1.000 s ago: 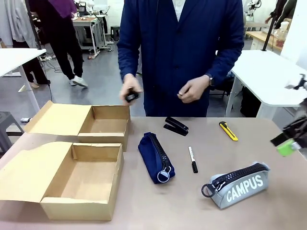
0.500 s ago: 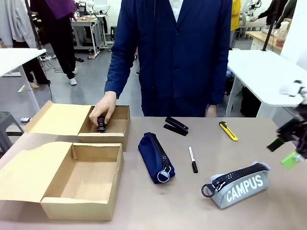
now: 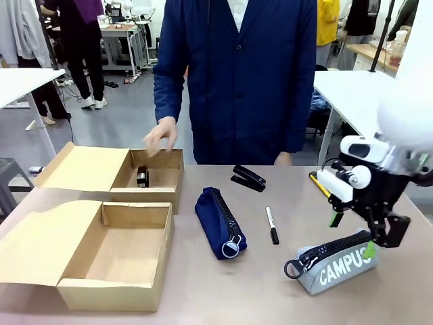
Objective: Place items inside the box.
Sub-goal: Pick up a Pencil pouch or Stapler and place it inside the Mailer Box closest to the robot.
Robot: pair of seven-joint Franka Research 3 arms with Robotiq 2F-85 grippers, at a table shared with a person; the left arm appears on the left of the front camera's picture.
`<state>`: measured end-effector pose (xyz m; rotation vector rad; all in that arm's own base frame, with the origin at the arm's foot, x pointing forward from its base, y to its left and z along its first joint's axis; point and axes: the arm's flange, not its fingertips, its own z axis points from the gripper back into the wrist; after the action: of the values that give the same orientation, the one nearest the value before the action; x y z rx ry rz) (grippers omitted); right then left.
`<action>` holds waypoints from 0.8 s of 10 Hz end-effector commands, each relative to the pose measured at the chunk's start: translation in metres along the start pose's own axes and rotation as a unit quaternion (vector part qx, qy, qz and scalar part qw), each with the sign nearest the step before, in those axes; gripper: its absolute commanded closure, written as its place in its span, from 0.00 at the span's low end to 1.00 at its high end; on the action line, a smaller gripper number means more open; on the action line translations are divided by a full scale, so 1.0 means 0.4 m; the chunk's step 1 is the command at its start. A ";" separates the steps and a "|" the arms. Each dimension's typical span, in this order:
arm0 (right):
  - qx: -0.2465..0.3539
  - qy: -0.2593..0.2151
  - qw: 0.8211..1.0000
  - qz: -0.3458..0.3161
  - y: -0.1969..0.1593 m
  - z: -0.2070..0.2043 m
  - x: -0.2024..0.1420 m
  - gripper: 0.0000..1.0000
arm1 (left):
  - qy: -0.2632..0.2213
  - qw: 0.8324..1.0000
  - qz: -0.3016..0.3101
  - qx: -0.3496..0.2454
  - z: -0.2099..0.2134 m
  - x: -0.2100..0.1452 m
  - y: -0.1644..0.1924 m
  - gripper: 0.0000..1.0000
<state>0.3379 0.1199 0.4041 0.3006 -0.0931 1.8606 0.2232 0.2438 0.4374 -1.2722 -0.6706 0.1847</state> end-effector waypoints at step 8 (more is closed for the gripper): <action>0.060 0.069 0.990 -0.111 -0.097 -0.140 0.014 0.00 | -0.006 1.000 -0.011 -0.010 0.000 0.001 -0.005 0.00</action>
<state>0.3555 0.1445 0.3415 0.2718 0.1057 1.6968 0.2232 0.2439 0.4373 -1.2722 -0.6712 0.1840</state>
